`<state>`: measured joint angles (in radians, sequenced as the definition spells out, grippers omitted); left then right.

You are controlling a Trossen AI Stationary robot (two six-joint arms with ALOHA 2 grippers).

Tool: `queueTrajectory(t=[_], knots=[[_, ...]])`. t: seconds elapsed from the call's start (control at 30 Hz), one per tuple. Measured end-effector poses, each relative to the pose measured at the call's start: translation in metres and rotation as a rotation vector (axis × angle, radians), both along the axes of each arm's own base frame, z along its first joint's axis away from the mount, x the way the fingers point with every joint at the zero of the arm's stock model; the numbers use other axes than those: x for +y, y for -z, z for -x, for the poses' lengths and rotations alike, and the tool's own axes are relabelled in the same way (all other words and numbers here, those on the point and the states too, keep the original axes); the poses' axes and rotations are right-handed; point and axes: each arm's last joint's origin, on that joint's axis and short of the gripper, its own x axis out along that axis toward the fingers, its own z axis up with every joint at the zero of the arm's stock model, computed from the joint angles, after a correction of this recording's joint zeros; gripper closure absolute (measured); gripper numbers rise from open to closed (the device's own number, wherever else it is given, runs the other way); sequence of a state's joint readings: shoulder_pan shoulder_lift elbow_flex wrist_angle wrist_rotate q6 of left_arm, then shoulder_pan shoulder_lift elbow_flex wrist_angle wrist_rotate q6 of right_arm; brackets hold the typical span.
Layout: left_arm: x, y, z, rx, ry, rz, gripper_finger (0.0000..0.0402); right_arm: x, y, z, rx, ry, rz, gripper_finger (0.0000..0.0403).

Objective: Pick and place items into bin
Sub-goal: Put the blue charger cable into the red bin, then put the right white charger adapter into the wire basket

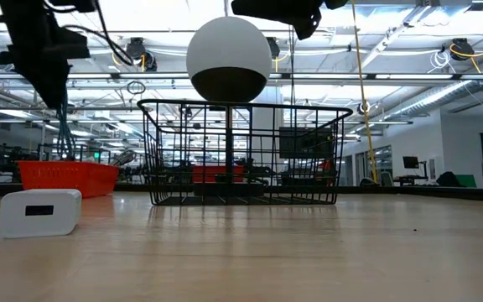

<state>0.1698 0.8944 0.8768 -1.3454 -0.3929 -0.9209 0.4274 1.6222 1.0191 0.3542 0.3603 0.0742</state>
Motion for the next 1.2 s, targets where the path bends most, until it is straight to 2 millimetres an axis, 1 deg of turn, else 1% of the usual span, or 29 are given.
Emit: queueTrajectory(t=[0.07,0.17,0.33,0.53,0.77,0.83,0.9,1.07,1.2], knots=[[0.004,0.002,-0.008,-0.023,0.047,0.068,0.0352,0.000,0.000,0.000,0.000,0.000,0.000,0.0231],[0.011,0.004,-0.017,-0.041,0.063,0.077,0.0351,0.000,0.000,0.000,0.000,0.000,0.000,0.0232],[0.025,0.012,-0.020,0.044,0.031,0.104,0.0351,0.000,0.000,0.000,0.001,0.004,-0.015,0.0232],[0.039,0.022,-0.026,0.077,0.092,0.252,0.0351,0.000,0.000,0.000,0.002,0.004,-0.014,0.0232],[0.051,0.029,-0.030,0.128,0.095,0.251,0.0346,0.000,0.001,0.000,0.007,0.004,-0.012,0.0232],[0.053,0.029,-0.029,0.151,0.099,0.231,0.0331,0.000,0.001,0.000,0.007,0.004,-0.012,0.0232],[0.055,0.029,-0.029,0.165,0.094,0.207,0.0306,0.000,0.001,0.000,0.008,0.004,-0.011,0.0232],[0.056,0.029,-0.029,0.171,0.116,0.198,0.0220,-0.001,0.007,0.003,0.013,0.005,-0.012,0.0232],[0.055,0.029,-0.029,0.174,0.133,0.204,0.0153,-0.003,0.013,0.007,-0.040,0.005,-0.037,0.0232]])
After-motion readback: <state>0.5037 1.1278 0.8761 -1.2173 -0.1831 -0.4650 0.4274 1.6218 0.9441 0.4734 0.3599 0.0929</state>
